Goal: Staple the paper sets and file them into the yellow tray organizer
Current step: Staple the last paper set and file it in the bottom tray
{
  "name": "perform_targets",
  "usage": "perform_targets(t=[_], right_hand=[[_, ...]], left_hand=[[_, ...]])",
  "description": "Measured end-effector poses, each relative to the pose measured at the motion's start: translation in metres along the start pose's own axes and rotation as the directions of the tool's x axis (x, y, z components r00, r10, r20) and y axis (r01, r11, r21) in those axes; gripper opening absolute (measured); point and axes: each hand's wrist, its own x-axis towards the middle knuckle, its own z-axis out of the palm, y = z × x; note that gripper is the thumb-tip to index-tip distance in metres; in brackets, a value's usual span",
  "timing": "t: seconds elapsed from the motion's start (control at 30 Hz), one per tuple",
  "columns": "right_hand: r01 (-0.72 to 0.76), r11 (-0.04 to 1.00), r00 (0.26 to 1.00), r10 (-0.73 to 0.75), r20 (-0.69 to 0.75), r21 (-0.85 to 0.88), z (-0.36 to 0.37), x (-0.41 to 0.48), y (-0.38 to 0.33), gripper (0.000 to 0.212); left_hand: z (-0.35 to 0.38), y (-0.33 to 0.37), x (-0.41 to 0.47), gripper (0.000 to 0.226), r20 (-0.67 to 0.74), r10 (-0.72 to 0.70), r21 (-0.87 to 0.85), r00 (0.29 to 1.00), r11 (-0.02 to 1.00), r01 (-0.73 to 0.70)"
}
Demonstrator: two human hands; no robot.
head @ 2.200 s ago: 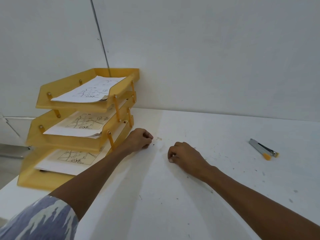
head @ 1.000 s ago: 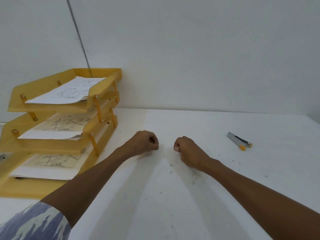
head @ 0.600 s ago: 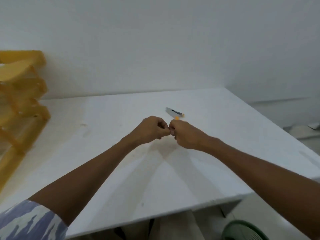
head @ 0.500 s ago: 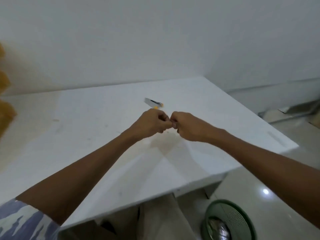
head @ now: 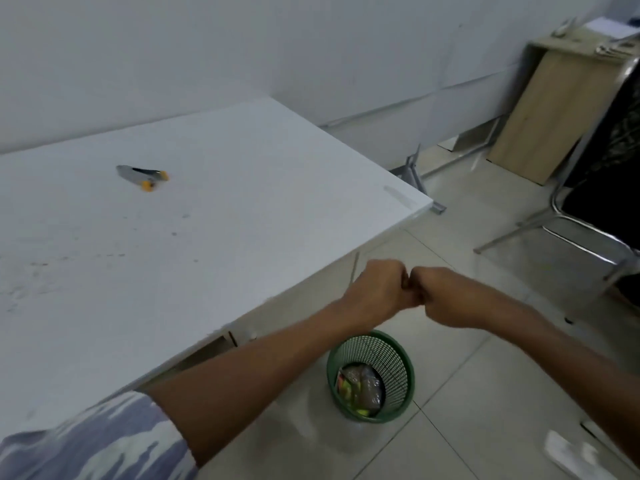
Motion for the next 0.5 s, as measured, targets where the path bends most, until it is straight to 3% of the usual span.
perform_targets(t=[0.3,0.5], right_hand=[[-0.137,0.959,0.990,0.142,-0.003,0.248,0.156,0.061,0.064,0.009],[-0.134,0.919,0.983,0.172,-0.069,0.371,0.179,0.072,0.078,0.010]], left_hand=[[0.116,-0.065,0.042,0.023,0.188,-0.247,0.148,0.951,0.964,0.221],[0.136,-0.078,0.053,0.021,0.220,-0.203,0.194,0.954,0.968,0.161]])
